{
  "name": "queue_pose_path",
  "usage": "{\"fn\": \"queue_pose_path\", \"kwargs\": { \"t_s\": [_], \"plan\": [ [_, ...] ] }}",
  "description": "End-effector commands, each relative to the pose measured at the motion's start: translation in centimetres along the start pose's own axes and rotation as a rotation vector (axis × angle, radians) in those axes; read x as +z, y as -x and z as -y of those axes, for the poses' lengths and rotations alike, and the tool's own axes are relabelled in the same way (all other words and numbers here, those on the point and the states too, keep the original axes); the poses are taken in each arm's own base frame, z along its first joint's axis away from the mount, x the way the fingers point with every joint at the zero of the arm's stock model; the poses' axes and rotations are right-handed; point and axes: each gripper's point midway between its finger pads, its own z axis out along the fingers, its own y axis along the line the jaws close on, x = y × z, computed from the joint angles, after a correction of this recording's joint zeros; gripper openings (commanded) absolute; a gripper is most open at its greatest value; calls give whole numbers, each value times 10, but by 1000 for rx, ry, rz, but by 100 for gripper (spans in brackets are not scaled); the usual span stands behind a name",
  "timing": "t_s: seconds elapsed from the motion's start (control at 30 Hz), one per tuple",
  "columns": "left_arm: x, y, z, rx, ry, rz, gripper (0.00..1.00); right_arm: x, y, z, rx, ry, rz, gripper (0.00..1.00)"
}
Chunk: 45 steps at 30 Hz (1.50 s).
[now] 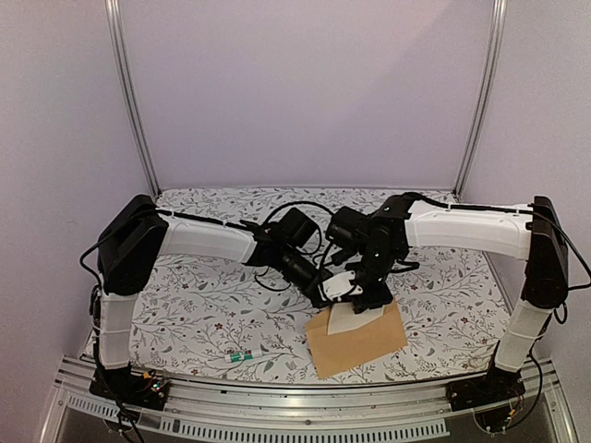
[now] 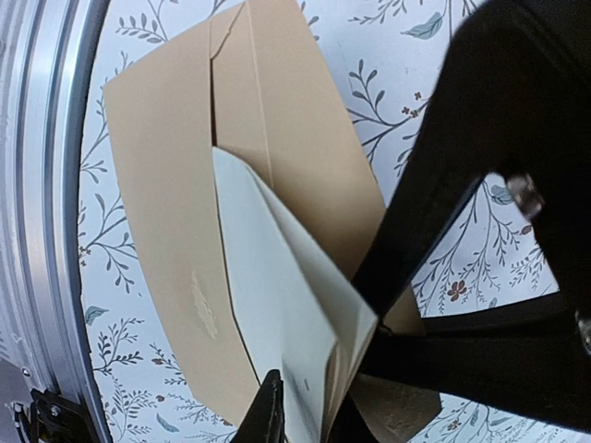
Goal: Place the letter into the envelope and seal it
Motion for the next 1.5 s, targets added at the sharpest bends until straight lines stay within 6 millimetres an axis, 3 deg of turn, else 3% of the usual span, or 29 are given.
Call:
{"fn": "queue_pose_path", "kwargs": {
  "t_s": [0.0,0.27,0.47,0.77,1.07,1.47],
  "plan": [
    [0,-3,-7,-5,-10,1,0,-19,-4,9,50,-20,53,15],
    [0,-2,-7,-3,-8,2,0,-22,-1,9,95,-11,89,10],
    [0,-3,-7,-5,-11,-1,0,-25,0,11,92,-22,98,0],
    [-1,2,-6,-5,-8,1,0,-19,-16,14,-21,-22,-17,0],
    [-4,6,-5,-15,-4,20,0,-1,-3,1,-78,47,-37,0],
    [-8,17,-3,-18,-19,59,0,16,-1,-11,-55,98,-21,0]
  ]
}}
